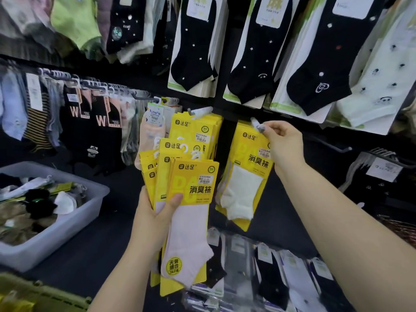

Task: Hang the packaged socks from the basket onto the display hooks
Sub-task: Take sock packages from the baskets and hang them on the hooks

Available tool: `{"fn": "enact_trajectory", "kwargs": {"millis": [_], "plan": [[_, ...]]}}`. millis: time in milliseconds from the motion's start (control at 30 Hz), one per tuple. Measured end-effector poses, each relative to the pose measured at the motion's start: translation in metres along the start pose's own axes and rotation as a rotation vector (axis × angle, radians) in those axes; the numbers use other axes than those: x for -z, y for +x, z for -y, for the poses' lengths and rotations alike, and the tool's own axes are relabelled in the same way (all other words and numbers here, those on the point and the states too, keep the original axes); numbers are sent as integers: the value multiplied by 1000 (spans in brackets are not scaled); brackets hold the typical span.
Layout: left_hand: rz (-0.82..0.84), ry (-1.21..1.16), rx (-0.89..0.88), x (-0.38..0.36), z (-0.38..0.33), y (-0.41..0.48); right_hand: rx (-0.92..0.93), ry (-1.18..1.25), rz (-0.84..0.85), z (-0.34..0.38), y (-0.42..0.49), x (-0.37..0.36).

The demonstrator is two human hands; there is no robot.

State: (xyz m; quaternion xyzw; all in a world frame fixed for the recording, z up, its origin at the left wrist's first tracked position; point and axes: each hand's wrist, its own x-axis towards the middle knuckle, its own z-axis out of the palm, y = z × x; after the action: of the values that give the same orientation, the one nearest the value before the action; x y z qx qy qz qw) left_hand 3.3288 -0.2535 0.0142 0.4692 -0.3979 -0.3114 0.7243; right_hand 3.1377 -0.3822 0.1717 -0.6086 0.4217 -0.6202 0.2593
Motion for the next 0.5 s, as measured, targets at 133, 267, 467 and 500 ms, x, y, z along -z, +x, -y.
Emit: {"fn": "enact_trajectory", "kwargs": {"millis": [133, 267, 467, 500], "plan": [[17, 27, -3, -1, -1, 0, -54, 20, -58, -10, 7, -6], [43, 21, 6, -5, 1, -1, -16, -153, -238, -17, -12, -4], [77, -47, 18, -17, 2, -3, 0, -133, 396, -13, -89, -25], [89, -71, 28, -19, 2, -5, 28, -166, 407, -11, -93, -26]]}}
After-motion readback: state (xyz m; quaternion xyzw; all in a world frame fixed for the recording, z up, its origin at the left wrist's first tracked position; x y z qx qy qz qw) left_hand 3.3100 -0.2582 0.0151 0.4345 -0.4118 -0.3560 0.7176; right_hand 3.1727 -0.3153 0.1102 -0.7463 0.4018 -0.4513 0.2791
